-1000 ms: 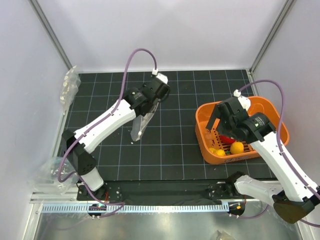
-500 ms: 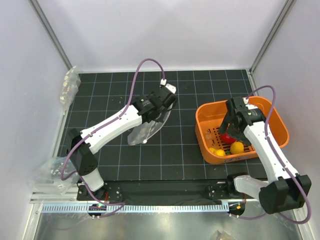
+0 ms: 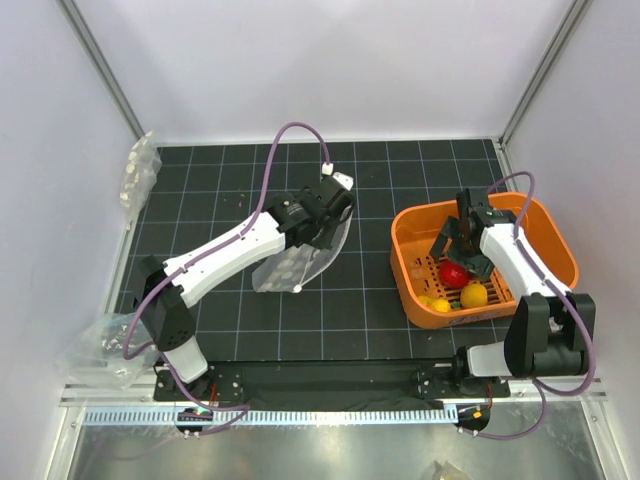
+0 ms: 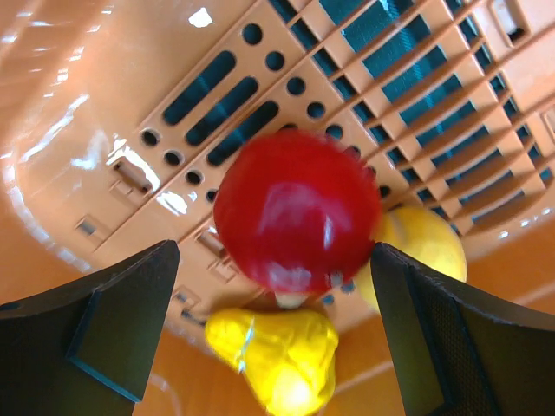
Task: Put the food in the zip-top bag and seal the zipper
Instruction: Pick up the fake fruit from the bin, then place the fake fruit in the zipper food storage bag, then move the bin to the center of the board.
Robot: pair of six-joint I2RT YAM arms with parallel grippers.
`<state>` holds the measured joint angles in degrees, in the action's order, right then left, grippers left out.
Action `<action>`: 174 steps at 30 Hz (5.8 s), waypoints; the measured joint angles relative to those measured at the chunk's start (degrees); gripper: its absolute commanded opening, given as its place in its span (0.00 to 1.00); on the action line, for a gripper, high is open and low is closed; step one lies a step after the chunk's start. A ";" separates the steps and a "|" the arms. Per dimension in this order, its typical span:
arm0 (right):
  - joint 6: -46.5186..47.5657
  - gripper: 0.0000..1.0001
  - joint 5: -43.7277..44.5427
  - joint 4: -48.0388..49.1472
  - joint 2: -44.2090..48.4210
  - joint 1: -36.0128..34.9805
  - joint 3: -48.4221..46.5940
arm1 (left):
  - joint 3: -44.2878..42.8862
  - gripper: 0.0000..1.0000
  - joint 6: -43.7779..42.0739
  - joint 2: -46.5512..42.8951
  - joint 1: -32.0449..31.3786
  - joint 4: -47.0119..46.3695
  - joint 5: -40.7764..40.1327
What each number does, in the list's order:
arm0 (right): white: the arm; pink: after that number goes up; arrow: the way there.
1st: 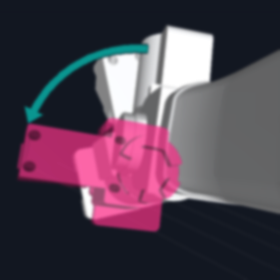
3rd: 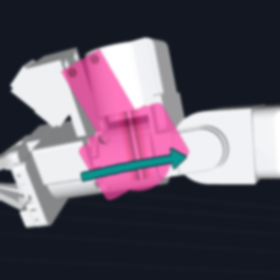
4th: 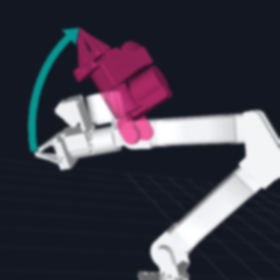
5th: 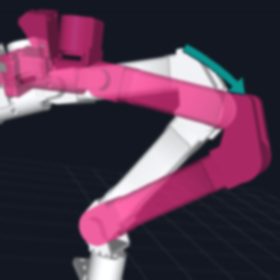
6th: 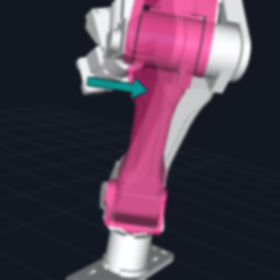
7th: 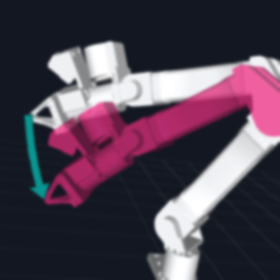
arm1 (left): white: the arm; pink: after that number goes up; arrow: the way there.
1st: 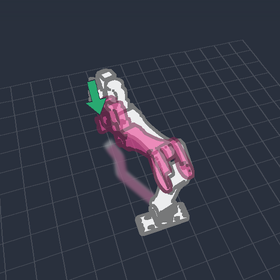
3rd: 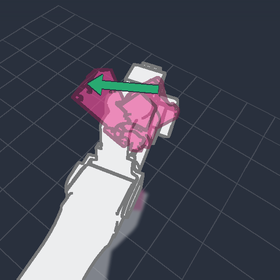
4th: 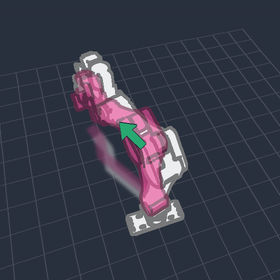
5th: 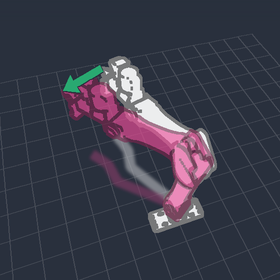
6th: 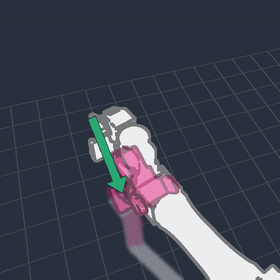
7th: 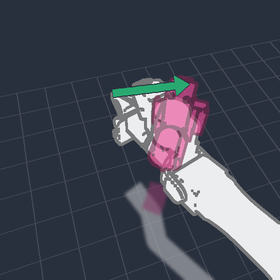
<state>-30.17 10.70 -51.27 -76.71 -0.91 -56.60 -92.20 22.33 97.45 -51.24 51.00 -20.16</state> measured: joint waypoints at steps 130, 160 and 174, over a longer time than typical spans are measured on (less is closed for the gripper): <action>-10.71 0.73 -5.90 -1.51 -1.36 -30.32 -27.65 | -7.02 0.00 12.85 -3.34 10.78 -3.76 22.25; 0.68 1.00 -9.44 -12.39 17.75 -14.60 -0.07 | -4.11 0.00 3.67 -3.43 10.78 -1.20 12.79; 2.86 0.99 -10.45 -7.28 0.70 -14.36 -4.57 | -6.34 0.00 8.79 -3.58 10.78 0.96 15.17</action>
<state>-27.31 0.25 -58.54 -76.01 -15.27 -61.17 -98.54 31.11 93.86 -40.47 51.96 -4.99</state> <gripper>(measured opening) 0.988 0.009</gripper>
